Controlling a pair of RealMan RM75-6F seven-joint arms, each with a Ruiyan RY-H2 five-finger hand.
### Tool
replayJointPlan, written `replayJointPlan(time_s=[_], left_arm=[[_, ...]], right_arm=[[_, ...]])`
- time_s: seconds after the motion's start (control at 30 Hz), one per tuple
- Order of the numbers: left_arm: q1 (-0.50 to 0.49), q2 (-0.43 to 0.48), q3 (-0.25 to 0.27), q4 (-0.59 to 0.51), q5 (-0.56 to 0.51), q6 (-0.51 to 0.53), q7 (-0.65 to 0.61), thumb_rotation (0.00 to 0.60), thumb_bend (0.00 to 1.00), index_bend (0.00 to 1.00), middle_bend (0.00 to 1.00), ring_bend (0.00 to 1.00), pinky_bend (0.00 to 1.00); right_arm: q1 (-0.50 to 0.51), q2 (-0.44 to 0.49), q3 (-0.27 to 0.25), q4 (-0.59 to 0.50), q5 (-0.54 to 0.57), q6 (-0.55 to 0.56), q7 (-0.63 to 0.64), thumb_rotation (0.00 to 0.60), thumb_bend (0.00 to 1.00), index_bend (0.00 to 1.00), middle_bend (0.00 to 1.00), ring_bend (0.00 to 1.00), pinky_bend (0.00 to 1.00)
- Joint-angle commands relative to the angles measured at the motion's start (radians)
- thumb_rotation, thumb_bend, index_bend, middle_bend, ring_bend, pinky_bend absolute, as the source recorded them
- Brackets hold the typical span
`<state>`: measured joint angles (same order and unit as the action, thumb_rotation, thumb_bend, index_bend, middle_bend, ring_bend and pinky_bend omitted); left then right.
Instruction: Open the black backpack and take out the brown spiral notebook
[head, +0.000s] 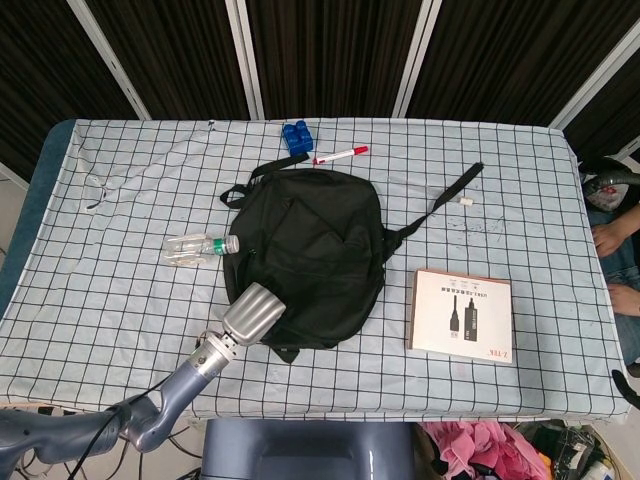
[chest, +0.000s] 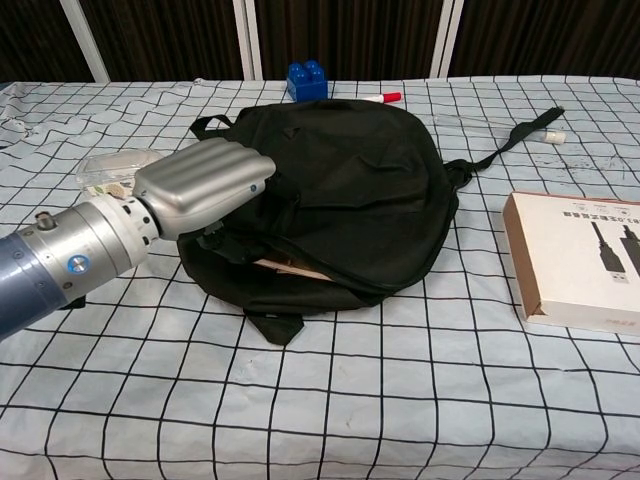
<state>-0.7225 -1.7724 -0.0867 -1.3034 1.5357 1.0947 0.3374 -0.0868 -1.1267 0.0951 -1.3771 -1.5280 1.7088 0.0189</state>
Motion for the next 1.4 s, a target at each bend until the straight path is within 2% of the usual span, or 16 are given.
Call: replayJointPlan(time_s=[0.03, 0.3, 0.63, 0.87, 1.07, 1.17, 1.23, 1.4], left_arm=[[-0.005, -0.004, -0.007, 0.006, -0.004, -0.002, 0.001, 0.6, 0.41, 0.59, 0.66, 0.46, 0.36], [-0.038, -0.005, -0.047, 0.015, -0.03, -0.034, -0.042, 0.6, 0.42, 0.6, 0.66, 0.47, 0.36], [-0.108, 0.009, -0.142, 0.015, -0.12, -0.123, -0.113, 0.6, 0.42, 0.61, 0.66, 0.47, 0.37], [-0.156, 0.02, -0.231, 0.062, -0.19, -0.143, -0.141, 0.6, 0.42, 0.61, 0.67, 0.47, 0.37], [-0.201, 0.024, -0.305, 0.124, -0.263, -0.167, -0.161, 0.6, 0.42, 0.61, 0.66, 0.47, 0.37], [-0.226, 0.019, -0.33, 0.169, -0.295, -0.185, -0.171, 0.6, 0.42, 0.61, 0.66, 0.47, 0.37], [-0.251, 0.009, -0.378, 0.224, -0.37, -0.228, -0.203, 0.6, 0.42, 0.61, 0.66, 0.47, 0.37], [-0.288, -0.001, -0.396, 0.283, -0.428, -0.265, -0.221, 0.6, 0.42, 0.61, 0.66, 0.47, 0.37]], right_arm=[[0.0, 0.0, 0.0, 0.001, 0.0, 0.0, 0.001, 0.6, 0.17, 0.0, 0.03, 0.17, 0.17], [0.004, -0.002, -0.006, -0.003, -0.01, -0.005, -0.005, 0.6, 0.17, 0.0, 0.03, 0.17, 0.17], [0.022, 0.034, -0.045, -0.077, -0.09, -0.021, 0.024, 0.6, 0.17, 0.0, 0.03, 0.18, 0.17], [0.096, 0.129, -0.089, -0.204, -0.205, -0.115, 0.036, 0.6, 0.17, 0.0, 0.05, 0.19, 0.17], [0.164, 0.174, -0.093, -0.27, -0.264, -0.185, 0.032, 0.6, 0.17, 0.0, 0.05, 0.19, 0.17], [0.201, 0.194, -0.091, -0.292, -0.273, -0.229, 0.051, 0.6, 0.17, 0.0, 0.09, 0.21, 0.18], [0.272, 0.213, -0.07, -0.317, -0.294, -0.299, 0.056, 0.6, 0.17, 0.0, 0.11, 0.23, 0.18], [0.393, 0.248, -0.076, -0.397, -0.348, -0.447, 0.107, 0.6, 0.17, 0.0, 0.12, 0.23, 0.18]])
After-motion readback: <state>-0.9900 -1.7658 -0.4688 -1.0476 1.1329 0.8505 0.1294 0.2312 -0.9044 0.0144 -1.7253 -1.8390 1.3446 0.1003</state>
